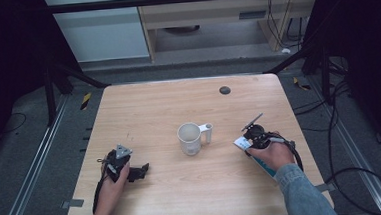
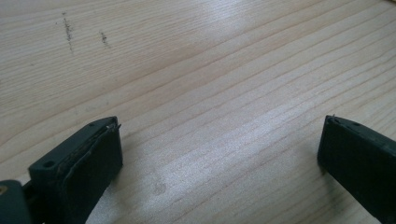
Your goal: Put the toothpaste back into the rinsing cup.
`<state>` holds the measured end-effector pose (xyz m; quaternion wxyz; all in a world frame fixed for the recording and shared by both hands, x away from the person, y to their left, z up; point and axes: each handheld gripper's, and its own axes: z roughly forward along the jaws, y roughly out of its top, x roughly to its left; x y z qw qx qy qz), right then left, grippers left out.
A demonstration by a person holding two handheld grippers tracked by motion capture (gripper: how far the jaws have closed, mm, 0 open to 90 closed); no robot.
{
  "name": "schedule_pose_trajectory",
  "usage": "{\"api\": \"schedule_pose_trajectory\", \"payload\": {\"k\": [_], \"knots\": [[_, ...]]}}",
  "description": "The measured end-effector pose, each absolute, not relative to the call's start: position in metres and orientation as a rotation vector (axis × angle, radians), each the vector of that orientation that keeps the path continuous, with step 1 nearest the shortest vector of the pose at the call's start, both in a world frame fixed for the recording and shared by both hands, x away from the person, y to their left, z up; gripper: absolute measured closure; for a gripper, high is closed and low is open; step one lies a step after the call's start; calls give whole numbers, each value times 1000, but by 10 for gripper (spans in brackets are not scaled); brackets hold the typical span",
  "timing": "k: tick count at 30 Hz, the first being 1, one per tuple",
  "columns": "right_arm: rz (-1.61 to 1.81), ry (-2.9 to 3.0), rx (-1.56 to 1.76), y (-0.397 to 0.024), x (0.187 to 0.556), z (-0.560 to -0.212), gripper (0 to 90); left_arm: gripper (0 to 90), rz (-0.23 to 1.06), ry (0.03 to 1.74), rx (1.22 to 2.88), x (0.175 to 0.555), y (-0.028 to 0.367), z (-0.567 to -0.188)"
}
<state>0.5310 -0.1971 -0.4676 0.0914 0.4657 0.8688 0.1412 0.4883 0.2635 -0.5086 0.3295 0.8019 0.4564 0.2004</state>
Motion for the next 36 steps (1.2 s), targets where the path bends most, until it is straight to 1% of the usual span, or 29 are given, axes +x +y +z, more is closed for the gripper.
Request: {"api": "schedule_pose_trajectory", "payload": {"k": [15, 36], "knots": [[445, 2576, 1404, -201, 531, -464, 742, 0, 524, 1194, 2098, 488, 263, -509], [437, 2572, 1434, -205, 532, -454, 767, 0, 524, 1194, 2098, 488, 263, -509]]}}
